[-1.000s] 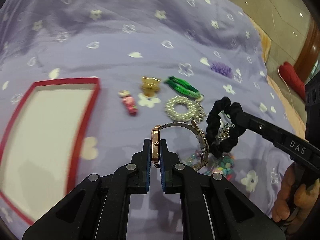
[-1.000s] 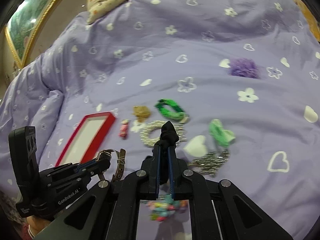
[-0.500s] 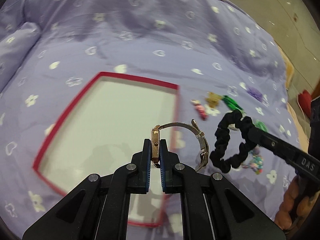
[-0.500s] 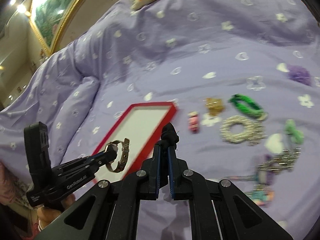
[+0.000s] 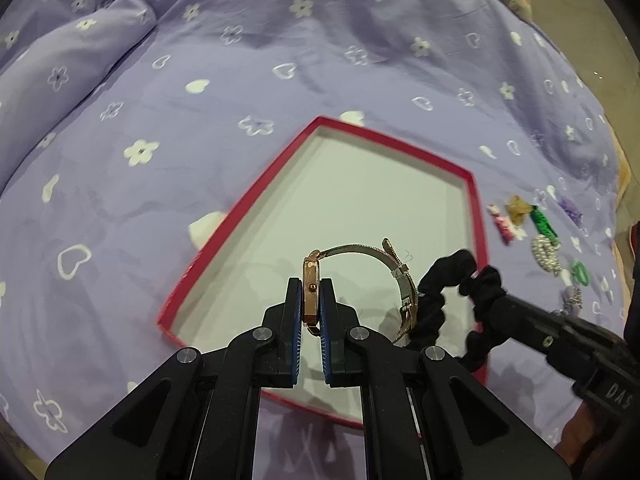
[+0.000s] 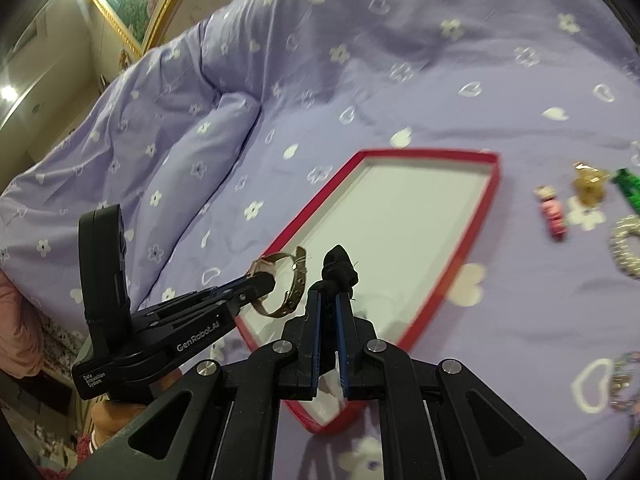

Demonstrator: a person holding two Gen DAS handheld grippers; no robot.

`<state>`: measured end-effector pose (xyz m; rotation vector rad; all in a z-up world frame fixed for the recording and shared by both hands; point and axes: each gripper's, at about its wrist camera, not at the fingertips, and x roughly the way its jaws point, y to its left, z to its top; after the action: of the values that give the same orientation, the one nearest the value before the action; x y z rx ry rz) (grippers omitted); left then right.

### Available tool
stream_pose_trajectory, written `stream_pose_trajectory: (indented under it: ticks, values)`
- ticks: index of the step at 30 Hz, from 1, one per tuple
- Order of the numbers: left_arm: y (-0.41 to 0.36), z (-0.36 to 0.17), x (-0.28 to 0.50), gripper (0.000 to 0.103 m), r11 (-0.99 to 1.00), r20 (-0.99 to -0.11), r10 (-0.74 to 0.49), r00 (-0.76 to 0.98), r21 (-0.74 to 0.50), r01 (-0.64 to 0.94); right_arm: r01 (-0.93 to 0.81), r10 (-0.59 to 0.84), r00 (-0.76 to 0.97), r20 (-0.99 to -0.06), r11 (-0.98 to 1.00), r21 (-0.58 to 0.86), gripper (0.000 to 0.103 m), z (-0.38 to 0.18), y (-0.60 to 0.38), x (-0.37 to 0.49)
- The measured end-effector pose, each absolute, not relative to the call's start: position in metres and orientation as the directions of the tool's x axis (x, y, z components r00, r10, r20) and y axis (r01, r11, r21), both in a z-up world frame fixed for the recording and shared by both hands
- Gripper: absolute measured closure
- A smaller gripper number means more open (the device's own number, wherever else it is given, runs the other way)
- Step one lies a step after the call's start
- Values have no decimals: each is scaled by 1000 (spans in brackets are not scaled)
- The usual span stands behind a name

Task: Organize jewelry
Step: 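Carry the watch with the left tool while the right tool carries the scrunchie to the tray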

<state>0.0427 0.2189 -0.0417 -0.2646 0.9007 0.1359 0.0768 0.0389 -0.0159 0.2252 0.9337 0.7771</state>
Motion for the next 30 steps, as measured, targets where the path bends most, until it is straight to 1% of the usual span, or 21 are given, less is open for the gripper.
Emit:
stream_pose_trajectory:
  ticks: [8, 12, 18, 22, 27, 29, 30]
  values:
    - [226, -56, 46, 96, 958, -816, 21, 578, -150, -246, -505, 640, 250, -727, 726, 466, 97, -52, 59, 79]
    - [222, -58, 48, 96, 960, -825, 22, 565, -141, -243, -533, 609, 240, -756, 734, 422, 97, -52, 59, 77]
    - [210, -58, 46, 96, 970, -833, 11, 554, -126, -209, -561, 525, 256, -812, 764, 317, 97, -50, 38, 72]
    - [196, -59, 41, 96, 981, -841, -11, 541, -115, -158, -546, 476, 279, -834, 793, 270, 97, -46, 12, 74]
    - [177, -63, 39, 95, 988, -855, -29, 517, -103, -116, -549, 499, 251, -830, 779, 302, 96, -45, 3, 75]
    - [173, -63, 40, 94, 990, -859, -21, 512, -90, -111, -557, 488, 263, -832, 781, 283, 91, -43, 7, 72]
    - [173, -63, 40, 94, 990, -859, -15, 511, -84, -111, -560, 481, 269, -834, 783, 271, 91, -43, 10, 71]
